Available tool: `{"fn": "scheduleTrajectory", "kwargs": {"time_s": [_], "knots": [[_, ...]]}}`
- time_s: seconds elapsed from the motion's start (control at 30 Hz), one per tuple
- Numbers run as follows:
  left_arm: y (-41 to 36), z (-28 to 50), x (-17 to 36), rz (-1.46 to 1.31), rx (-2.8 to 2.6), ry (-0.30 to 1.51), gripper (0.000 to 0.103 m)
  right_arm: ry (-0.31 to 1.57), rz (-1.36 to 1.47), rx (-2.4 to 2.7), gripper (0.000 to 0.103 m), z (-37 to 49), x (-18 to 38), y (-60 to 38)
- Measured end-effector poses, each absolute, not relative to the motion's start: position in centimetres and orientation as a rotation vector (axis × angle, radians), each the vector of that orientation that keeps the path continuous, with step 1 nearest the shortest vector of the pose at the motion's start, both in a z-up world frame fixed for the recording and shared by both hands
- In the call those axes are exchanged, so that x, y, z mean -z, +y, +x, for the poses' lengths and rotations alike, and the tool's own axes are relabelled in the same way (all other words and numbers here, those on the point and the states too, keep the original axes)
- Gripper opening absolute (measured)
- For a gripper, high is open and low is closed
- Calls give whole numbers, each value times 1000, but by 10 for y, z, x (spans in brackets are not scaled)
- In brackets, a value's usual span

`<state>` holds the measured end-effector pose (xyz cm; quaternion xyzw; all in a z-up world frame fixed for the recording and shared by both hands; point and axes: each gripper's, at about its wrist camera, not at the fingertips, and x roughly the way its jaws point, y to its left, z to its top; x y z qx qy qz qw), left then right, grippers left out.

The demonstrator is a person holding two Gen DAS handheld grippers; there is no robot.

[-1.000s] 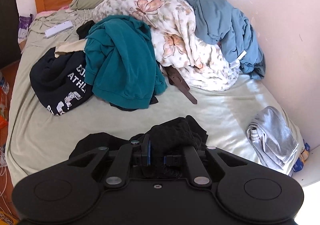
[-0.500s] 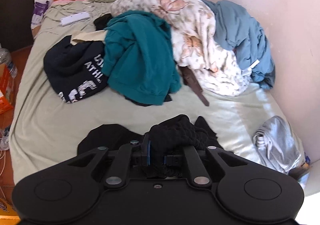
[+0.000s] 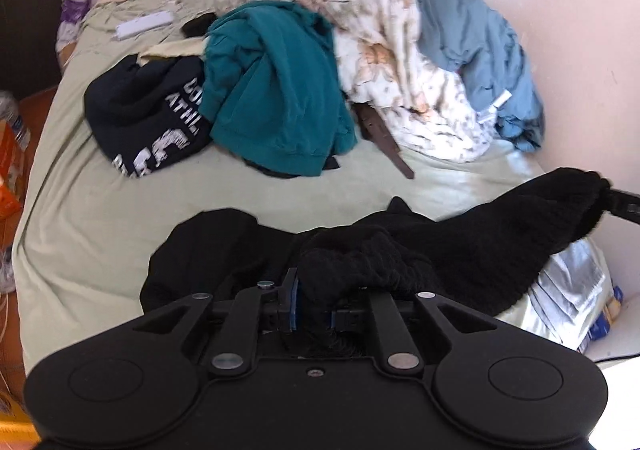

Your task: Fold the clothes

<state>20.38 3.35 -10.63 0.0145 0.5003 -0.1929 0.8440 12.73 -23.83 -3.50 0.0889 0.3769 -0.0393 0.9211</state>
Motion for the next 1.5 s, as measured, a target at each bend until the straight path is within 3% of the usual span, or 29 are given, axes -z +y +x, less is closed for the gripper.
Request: {"fn": "scheduleTrajectory", "kwargs": {"time_s": [0.2,0.4,0.47,0.9,0.97,1.17,1.4,1.5], "knots": [[34,201,147,-4,339,1149,16,828,182,53,9,128,32,-240],[35,194,169,-70,343,1136,27,899,149,30,9,132,33,-242],[31,191,176,-60,344,1140,36,910,132,25,9,132,35,-241],[13,191,228,-61,317,1314,31,952,131,-29,9,132,43,-249],[14,192,231,-133,325,1321,39,952,129,-38,9,131,41,-248],[8,194,255,-148,318,1369,48,962,138,-50,9,128,38,-251],[5,193,280,-121,325,1402,47,978,112,-49,9,123,38,-252],[1,190,276,-104,352,1378,29,984,119,-43,9,120,41,-256]]}}
